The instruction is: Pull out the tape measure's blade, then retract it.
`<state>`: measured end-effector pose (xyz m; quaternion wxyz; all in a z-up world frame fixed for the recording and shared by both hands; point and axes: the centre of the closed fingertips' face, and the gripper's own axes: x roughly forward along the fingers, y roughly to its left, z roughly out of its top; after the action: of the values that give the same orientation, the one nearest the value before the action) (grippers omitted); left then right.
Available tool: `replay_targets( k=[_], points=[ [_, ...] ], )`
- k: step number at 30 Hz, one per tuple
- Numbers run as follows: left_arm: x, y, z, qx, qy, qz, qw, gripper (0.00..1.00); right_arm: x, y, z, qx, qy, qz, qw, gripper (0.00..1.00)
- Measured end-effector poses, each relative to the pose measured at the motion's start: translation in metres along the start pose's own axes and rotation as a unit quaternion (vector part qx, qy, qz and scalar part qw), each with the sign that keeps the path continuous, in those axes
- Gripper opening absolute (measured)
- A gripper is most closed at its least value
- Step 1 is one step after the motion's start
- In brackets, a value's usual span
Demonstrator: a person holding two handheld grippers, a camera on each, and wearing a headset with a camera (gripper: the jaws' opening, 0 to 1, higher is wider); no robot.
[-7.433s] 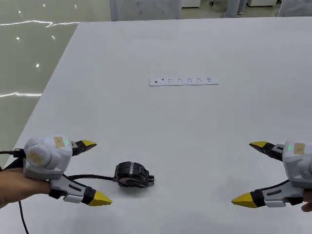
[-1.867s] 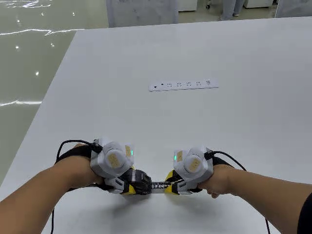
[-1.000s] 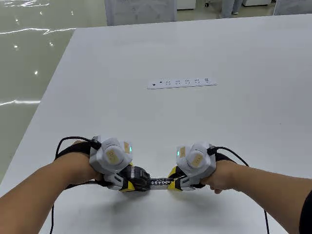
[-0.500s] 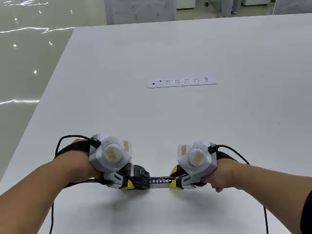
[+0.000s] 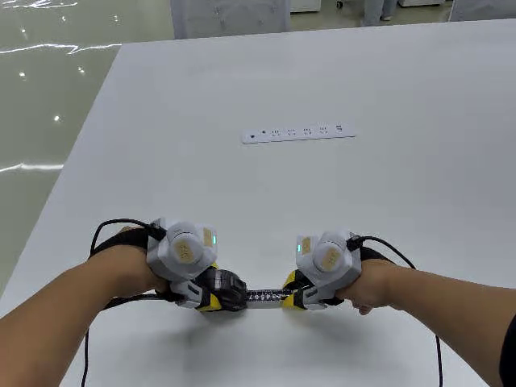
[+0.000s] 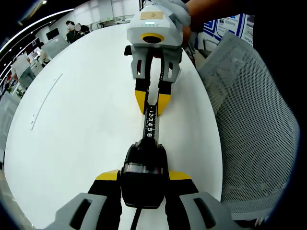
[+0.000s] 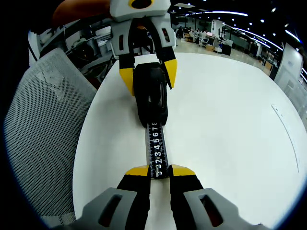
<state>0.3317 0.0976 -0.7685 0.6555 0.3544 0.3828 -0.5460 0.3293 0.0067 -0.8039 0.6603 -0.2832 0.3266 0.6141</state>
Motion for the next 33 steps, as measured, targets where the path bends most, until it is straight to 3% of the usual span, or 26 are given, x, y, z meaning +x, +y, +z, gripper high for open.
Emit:
replay_targets(
  k=[33],
  points=[
    [0.0,0.0,0.0,-0.003,-0.001,0.005,1.0,0.31,-0.014,-0.005,-0.016,-0.004,0.012,-0.006,0.9999,0.1]
  ],
)
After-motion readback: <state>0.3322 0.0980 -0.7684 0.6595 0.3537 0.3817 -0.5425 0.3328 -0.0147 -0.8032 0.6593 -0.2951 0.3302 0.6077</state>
